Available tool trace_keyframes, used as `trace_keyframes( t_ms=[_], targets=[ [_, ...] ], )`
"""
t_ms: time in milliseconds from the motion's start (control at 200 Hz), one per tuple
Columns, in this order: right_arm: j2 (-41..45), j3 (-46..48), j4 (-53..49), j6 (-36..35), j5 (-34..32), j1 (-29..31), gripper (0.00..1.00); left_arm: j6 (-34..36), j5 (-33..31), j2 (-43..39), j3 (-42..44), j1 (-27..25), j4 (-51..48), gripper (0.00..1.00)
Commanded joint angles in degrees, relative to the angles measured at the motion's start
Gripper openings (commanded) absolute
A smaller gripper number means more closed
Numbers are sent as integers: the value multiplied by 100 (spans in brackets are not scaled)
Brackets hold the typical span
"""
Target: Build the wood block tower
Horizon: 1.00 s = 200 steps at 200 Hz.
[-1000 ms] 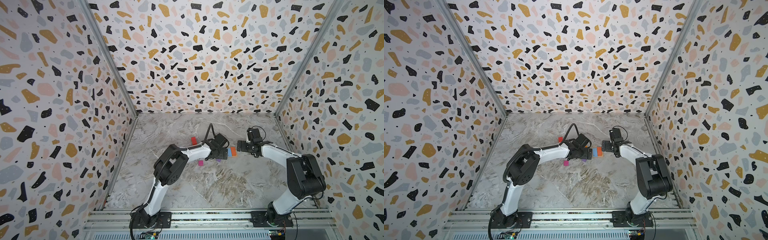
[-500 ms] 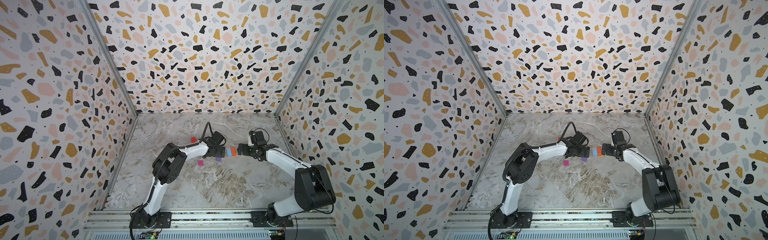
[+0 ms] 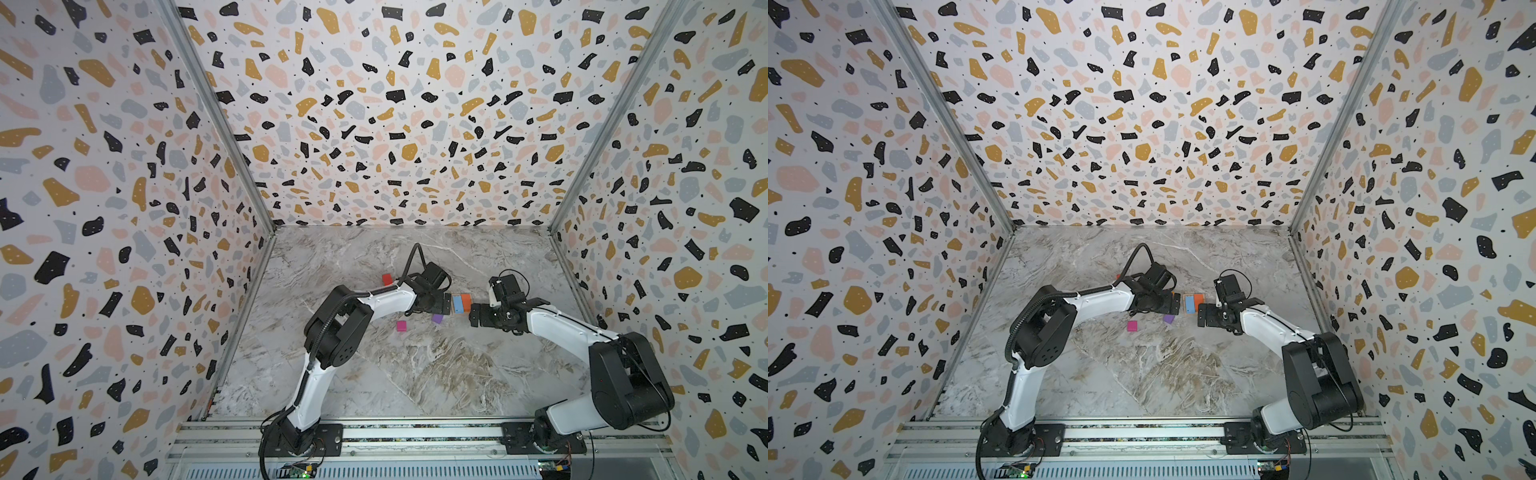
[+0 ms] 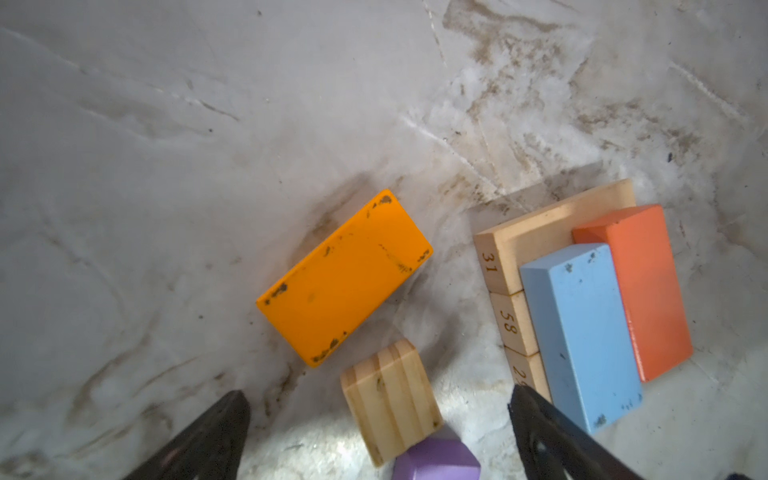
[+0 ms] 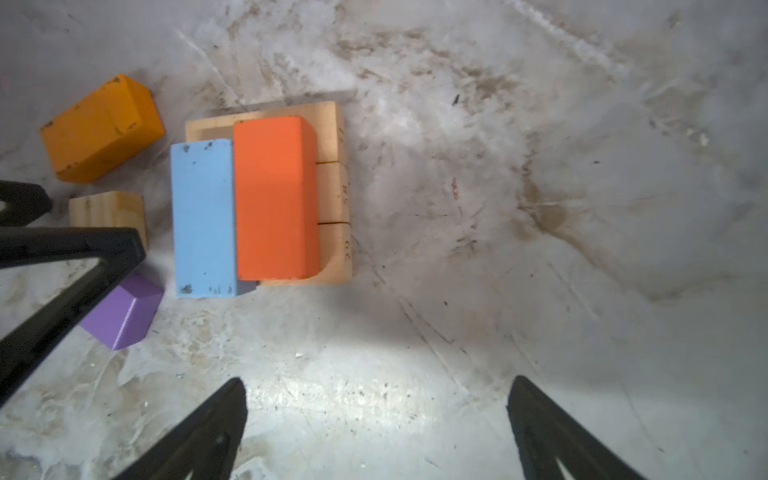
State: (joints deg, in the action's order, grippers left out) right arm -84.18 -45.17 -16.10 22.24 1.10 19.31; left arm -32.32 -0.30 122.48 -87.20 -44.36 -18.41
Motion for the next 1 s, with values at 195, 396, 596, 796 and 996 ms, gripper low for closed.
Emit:
trace_keyframes(
  t_ms=[195,396,596,796,996],
  targets=[
    [-154,80,224,221,-40,121,99,72,91,-211,78,27,77,100],
    [-256,69,329,270,-110,143,99,41,126,-198,89,32,110,100],
    [-431,-24,432,288,-112,143,99,24,144,-198,84,28,97,100],
    [-547,-102,501,288,-7,143,100,14,161,-198,129,32,110,100],
    [-564,-139,537,308,55,151,100,24,170,-198,150,27,107,100]
  ],
)
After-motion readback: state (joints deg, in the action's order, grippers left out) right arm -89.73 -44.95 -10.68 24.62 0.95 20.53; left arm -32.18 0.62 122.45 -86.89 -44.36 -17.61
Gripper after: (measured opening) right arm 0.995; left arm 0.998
